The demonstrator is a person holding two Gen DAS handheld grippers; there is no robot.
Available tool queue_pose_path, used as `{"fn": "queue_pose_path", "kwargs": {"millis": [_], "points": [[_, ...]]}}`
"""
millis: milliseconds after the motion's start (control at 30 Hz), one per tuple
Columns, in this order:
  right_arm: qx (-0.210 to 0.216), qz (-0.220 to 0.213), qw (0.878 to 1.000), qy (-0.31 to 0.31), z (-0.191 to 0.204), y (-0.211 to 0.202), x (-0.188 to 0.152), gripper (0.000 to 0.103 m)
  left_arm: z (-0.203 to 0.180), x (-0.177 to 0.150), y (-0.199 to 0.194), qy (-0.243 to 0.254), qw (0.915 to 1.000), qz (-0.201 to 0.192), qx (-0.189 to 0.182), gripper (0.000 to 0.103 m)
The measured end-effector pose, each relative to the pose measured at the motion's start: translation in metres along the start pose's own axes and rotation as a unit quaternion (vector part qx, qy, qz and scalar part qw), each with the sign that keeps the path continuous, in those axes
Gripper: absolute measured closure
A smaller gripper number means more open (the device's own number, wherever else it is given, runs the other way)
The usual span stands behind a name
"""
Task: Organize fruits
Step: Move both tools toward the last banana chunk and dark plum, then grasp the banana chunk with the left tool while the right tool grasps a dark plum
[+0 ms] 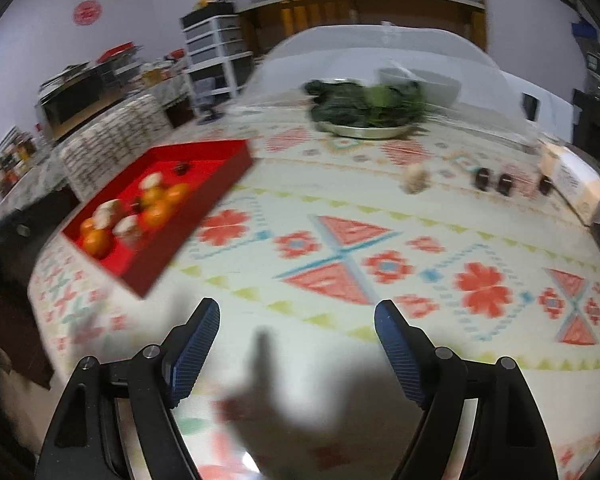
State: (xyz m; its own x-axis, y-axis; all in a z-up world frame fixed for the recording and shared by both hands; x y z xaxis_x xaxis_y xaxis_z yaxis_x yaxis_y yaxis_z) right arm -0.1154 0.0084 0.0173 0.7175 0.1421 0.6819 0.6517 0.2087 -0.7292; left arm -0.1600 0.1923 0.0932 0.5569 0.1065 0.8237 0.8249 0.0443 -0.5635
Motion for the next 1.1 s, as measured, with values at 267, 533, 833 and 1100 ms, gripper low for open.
{"fn": "queue_pose_path", "kwargs": {"millis": [267, 533, 833, 1100], "points": [[-0.087, 0.000, 0.993, 0.073, -0.144, 0.014, 0.034, 0.020, -0.097, 0.030, 0.065, 0.057, 0.9876, 0.051, -0.137, 0.006], [-0.050, 0.030, 0.988, 0.140, -0.219, 0.070, 0.079, 0.037, -0.161, 0.037, 0.154, 0.096, 0.9678, 0.111, -0.205, 0.025], [-0.035, 0.044, 0.993, 0.105, -0.228, 0.125, 0.106, 0.040, -0.183, 0.022, 0.219, 0.116, 0.9563, 0.156, -0.219, 0.032], [-0.016, 0.046, 0.997, 0.064, -0.221, 0.138, 0.119, 0.043, -0.205, 0.019, 0.244, 0.140, 0.9460, 0.180, -0.231, 0.063]]}}
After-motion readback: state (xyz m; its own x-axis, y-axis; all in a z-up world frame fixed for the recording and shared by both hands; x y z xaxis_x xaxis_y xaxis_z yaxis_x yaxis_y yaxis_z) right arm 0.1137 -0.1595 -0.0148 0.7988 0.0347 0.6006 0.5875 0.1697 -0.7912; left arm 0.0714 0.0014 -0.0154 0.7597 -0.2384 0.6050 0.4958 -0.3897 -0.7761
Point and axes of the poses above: each gripper's, at about its wrist camera, not at the fingertips, and y roughly the way its jaws point, z to its left, x to its top, the point moved 3 cm from there along y, roughly the way its jaws point, and after that the axes turned 7 degrees about -x, right-handed, at the moved point
